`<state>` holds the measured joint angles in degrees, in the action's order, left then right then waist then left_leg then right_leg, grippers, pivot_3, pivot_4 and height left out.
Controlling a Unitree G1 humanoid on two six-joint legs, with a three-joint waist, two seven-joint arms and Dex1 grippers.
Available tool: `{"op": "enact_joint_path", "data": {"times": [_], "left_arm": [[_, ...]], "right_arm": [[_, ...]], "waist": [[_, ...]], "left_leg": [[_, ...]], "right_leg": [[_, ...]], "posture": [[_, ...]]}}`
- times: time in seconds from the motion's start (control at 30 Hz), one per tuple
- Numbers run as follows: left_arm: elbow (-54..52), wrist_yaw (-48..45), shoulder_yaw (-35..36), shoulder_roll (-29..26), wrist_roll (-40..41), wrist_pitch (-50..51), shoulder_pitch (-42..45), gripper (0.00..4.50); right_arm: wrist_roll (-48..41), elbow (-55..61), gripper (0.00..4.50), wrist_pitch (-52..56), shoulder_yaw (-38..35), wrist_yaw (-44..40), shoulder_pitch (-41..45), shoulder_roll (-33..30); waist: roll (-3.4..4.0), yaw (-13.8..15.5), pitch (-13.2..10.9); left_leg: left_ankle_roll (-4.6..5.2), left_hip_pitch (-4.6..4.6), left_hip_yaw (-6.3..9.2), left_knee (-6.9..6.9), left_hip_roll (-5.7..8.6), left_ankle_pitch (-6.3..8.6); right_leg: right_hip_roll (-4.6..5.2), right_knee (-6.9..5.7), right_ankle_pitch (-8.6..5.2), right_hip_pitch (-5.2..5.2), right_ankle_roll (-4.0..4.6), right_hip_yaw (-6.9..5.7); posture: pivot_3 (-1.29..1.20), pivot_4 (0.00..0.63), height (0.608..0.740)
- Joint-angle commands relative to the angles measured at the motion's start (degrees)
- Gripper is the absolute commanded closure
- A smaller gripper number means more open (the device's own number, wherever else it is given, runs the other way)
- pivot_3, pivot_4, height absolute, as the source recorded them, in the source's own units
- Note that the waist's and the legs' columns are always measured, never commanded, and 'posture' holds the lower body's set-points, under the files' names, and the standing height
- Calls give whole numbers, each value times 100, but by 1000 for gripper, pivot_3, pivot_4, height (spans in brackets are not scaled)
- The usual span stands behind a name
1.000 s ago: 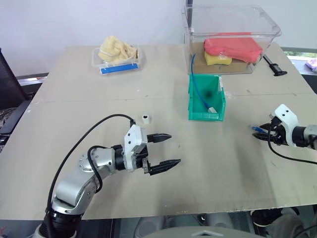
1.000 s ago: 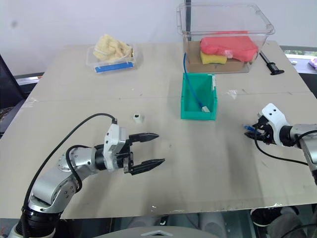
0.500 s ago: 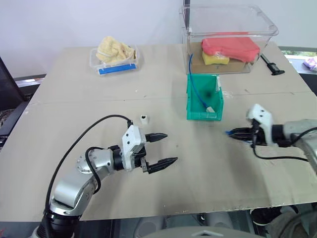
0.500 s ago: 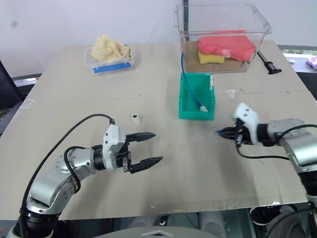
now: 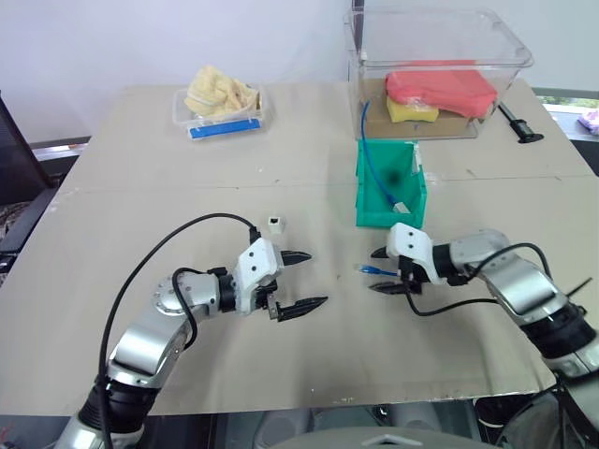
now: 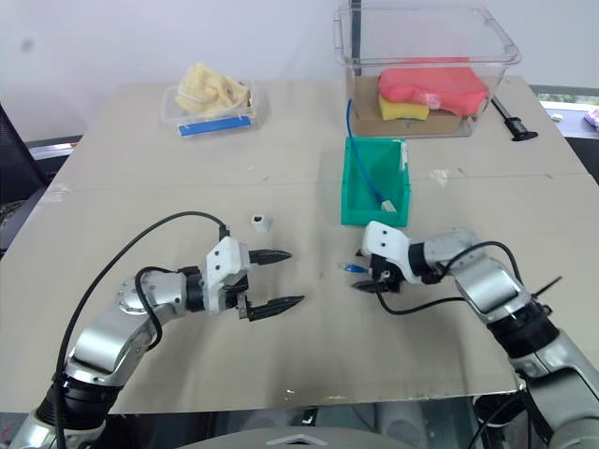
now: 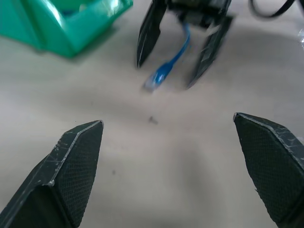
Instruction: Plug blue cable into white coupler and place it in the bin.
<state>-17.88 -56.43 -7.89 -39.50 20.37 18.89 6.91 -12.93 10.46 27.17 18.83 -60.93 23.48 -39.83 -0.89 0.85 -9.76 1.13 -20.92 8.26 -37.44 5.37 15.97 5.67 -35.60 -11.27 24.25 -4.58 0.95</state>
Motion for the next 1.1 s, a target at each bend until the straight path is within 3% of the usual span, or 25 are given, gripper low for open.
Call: {"op": "enact_joint_path", "data": {"times": [0.03,0.13,0.27,0.4,0.53,0.63,0.73,0.9,1.03,1.1], "left_arm": [[197,-166,-245,28,-225,-132,348,0],[589,-291,-519,211,-424,-278,758,0],[1261,-455,-884,581,-689,-464,1414,0],[1990,-561,-1238,950,-1059,-725,2004,0],[2735,-634,-1514,1351,-1367,-842,2516,0],[3151,-858,-1717,1469,-1575,-1057,2759,875],[3437,-1039,-1833,1497,-1715,-1204,2862,2395],[3406,-1360,-1872,1367,-1791,-1326,2806,4487],[3102,-1373,-1630,1364,-1583,-1683,2648,4487],[2717,-1215,-1268,1468,-1247,-1839,2584,4487]], "right_arm": [[-706,1005,47,101,-995,5,-557,-238],[-1192,1948,47,172,-1895,280,-1525,-319],[-1261,2974,47,-258,-3000,870,-3209,73],[-997,3577,47,-482,-3473,1296,-4482,328],[-884,3995,47,-457,-3592,1761,-5097,585],[-802,4170,0,-405,-3516,1992,-5293,654],[-753,4318,0,-350,-3422,2165,-5396,684],[-1399,4588,0,172,-3490,2628,-5331,971],[-2186,4728,0,908,-3385,3104,-5328,1160],[-3088,4665,0,1568,-3399,3714,-5210,1383]], "waist": [[0,-2,0],[0,58,1],[-4,40,3],[-4,3,5],[-8,-15,6],[-9,-18,6],[-9,-9,8],[-9,-10,11],[-10,-10,11],[-9,-17,11]], "left_leg": [[0,-5,1,0,1,0],[2,-6,2,0,2,1],[2,-8,7,0,3,1],[5,-2,0,-6,10,2],[23,18,-15,-10,3,10],[23,23,-14,-16,-9,10],[20,23,-5,-16,-13,8],[18,21,-7,-16,-13,8],[18,21,-7,-16,-12,8],[18,21,-6,-16,-16,8]], "right_leg": [[2,0,0,4,0,-1],[4,0,0,3,-1,-4],[3,-1,0,2,-2,-8],[8,-9,0,-2,-5,-3],[-1,-16,-1,-10,-18,15],[-17,-22,-7,-12,-35,15],[-24,-24,-7,-14,-32,10],[-23,-19,4,-14,-11,14],[-21,-13,6,-17,-8,15],[-23,-13,6,-16,-7,15]], "posture": [[0,150,740],[0,150,740],[0,150,740],[0,150,740],[0,150,740],[0,150,740],[0,150,740],[0,150,740],[0,150,740],[0,150,740]]}}
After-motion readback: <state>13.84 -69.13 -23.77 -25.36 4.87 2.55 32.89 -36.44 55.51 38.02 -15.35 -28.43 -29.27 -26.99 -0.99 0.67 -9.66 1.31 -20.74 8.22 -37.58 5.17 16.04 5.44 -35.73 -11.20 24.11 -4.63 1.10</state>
